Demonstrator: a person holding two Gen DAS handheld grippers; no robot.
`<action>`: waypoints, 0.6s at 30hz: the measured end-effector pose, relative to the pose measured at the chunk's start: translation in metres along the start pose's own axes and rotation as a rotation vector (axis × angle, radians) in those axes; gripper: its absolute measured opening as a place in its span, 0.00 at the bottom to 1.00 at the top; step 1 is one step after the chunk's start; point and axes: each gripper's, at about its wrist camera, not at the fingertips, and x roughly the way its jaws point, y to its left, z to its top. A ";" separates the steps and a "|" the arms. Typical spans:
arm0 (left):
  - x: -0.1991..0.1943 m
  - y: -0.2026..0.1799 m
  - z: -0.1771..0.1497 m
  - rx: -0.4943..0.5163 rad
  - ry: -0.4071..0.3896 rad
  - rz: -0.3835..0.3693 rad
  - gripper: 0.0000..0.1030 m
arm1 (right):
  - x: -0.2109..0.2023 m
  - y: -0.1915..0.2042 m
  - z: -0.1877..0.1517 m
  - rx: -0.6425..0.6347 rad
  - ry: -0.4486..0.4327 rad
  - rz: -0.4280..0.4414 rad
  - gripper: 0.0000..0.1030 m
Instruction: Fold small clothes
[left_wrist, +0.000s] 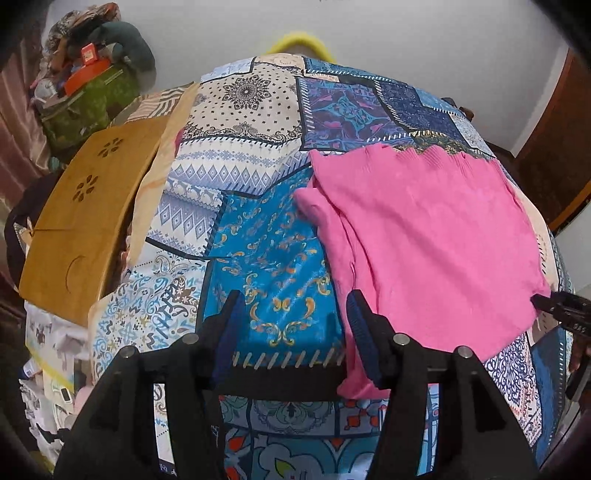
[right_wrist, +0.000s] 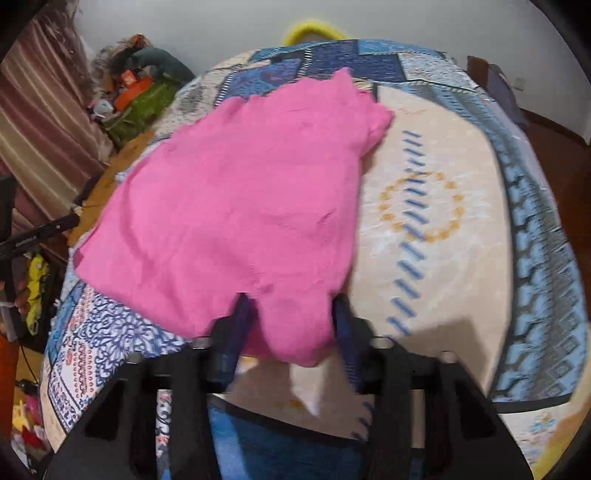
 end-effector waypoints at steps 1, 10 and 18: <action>0.000 0.000 0.003 0.005 -0.003 0.009 0.55 | 0.002 0.002 0.001 -0.015 0.003 -0.001 0.12; 0.027 -0.008 0.061 0.014 -0.038 0.016 0.66 | -0.010 -0.019 0.036 -0.114 -0.022 -0.086 0.07; 0.082 -0.039 0.088 0.046 0.030 -0.077 0.66 | -0.003 -0.057 0.095 -0.130 -0.087 -0.304 0.07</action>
